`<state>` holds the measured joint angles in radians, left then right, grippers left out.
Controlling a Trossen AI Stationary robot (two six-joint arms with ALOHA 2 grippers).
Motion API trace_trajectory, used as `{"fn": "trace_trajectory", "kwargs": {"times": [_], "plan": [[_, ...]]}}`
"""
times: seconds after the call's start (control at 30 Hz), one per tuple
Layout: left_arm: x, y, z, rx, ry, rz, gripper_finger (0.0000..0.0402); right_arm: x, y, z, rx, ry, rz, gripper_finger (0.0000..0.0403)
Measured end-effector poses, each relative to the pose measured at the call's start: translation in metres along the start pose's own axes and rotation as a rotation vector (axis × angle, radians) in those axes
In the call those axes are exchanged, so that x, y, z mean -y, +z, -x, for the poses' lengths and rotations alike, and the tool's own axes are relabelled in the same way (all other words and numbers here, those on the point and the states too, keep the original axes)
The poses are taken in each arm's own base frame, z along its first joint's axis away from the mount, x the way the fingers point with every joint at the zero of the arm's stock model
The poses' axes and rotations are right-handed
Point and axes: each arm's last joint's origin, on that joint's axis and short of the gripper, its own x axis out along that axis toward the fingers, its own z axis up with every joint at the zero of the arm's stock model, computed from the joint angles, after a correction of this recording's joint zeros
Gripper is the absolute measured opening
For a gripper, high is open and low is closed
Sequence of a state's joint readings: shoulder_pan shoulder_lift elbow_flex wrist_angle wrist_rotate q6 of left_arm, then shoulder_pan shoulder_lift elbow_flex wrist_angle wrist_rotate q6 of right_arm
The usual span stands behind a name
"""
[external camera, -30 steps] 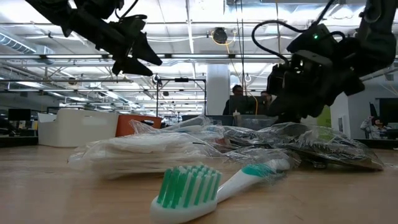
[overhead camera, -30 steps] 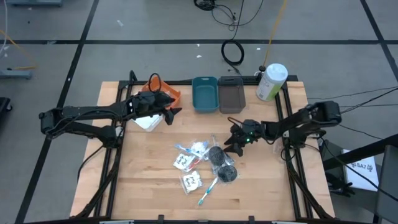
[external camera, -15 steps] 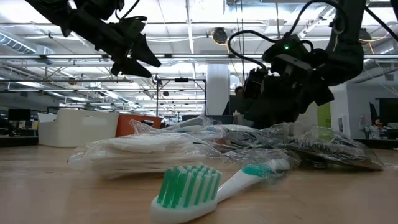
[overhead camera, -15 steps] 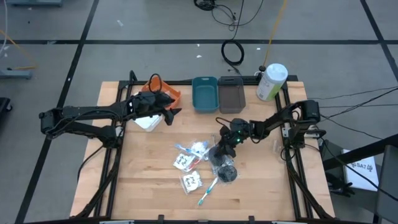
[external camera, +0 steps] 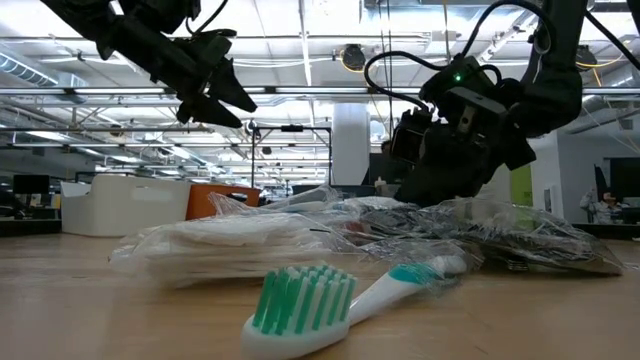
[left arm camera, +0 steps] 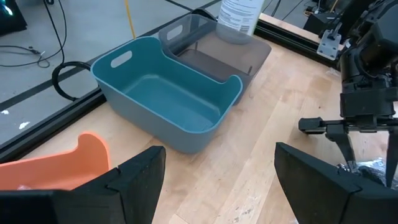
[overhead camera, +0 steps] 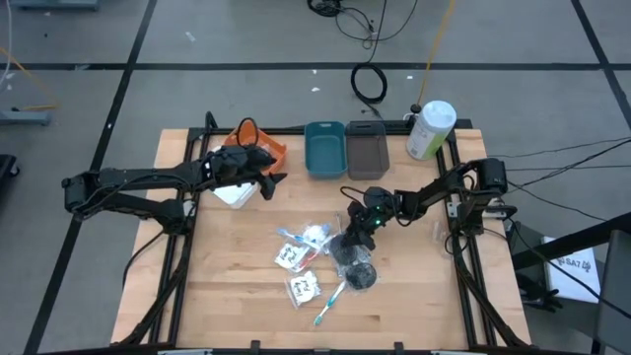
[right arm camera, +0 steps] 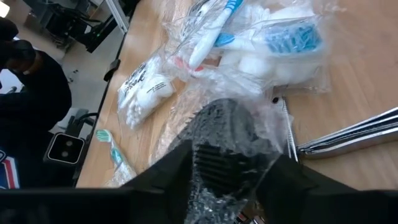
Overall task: Pick & Place Travel size toiletries
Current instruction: Put the top black hairbrush into the orange bin
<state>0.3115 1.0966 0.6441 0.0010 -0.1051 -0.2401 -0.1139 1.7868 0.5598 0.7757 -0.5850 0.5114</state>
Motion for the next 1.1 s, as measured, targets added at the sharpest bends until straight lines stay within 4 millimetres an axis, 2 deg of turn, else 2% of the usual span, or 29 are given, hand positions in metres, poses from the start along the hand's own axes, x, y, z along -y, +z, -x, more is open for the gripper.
{"fn": "trace_trajectory", "kwargs": {"times": [0.33, 0.53, 0.73, 0.87, 1.1], "plan": [[0.0, 0.0, 0.0, 0.0, 0.0, 0.0, 0.0296, -0.002, 0.002, 0.001, 0.007, 0.05, 0.049, 0.0025], [0.0, 0.0, 0.0, 0.0, 0.0, 0.0, 0.0296, -0.018, 0.017, 0.012, 0.068, 0.135, 0.135, 0.0022], [0.0, 0.0, 0.0, 0.001, 0.0, 0.001, 0.0296, -0.049, 0.041, 0.037, 0.231, 0.146, 0.344, 0.0036], [0.0, -0.001, -0.002, -0.006, 0.001, 0.008, 0.0296, -0.066, 0.054, 0.057, 0.379, 0.003, 0.532, 0.0021], [0.013, -0.008, -0.018, -0.016, -0.057, -0.048, 0.0296, -0.081, 0.068, 0.08, 0.619, -0.441, 0.745, 0.0026]]}}
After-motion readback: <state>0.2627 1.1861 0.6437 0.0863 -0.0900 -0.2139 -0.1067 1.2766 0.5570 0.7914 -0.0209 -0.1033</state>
